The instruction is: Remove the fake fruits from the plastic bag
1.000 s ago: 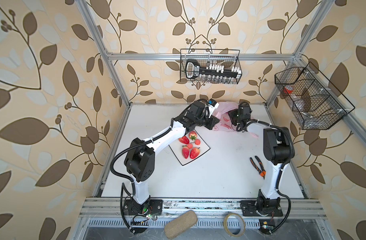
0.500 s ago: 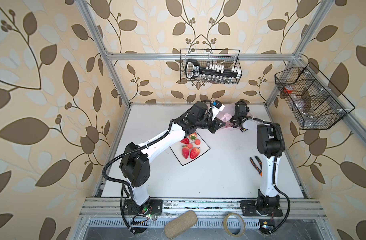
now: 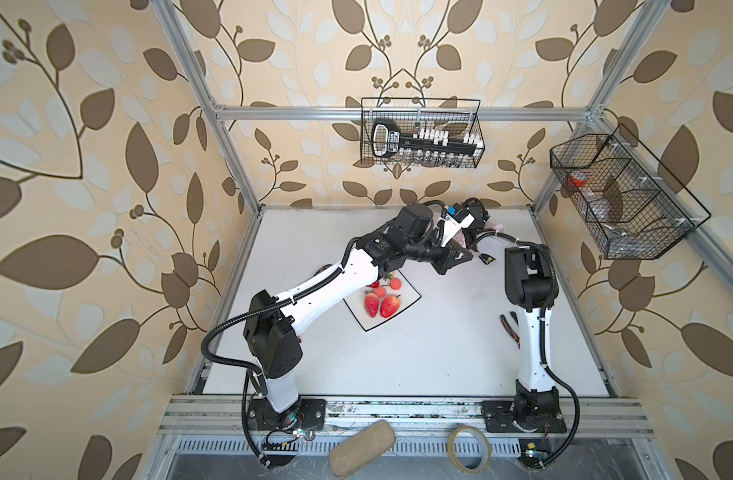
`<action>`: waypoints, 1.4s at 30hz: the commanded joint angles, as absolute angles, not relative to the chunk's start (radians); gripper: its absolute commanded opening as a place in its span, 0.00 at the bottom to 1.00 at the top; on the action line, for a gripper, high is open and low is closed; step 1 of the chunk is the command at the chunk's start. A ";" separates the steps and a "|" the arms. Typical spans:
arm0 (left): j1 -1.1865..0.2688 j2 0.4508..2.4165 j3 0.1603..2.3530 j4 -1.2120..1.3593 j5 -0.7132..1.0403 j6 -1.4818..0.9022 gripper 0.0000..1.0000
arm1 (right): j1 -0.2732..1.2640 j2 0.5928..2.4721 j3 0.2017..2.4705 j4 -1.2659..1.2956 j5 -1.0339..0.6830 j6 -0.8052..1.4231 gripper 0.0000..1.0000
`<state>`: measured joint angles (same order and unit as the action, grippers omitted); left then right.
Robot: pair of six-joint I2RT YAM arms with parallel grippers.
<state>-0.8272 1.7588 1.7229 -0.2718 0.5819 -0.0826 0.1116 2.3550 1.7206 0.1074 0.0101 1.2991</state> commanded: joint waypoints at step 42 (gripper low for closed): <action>-0.779 1.659 1.439 -0.162 0.407 0.055 0.21 | -0.072 1.907 1.110 0.236 -0.117 1.183 0.45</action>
<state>-0.7780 1.6901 1.4273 -0.1616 0.3649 0.0479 -0.0700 1.9209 1.1088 0.2321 -0.0929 1.1805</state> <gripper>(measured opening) 0.105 0.448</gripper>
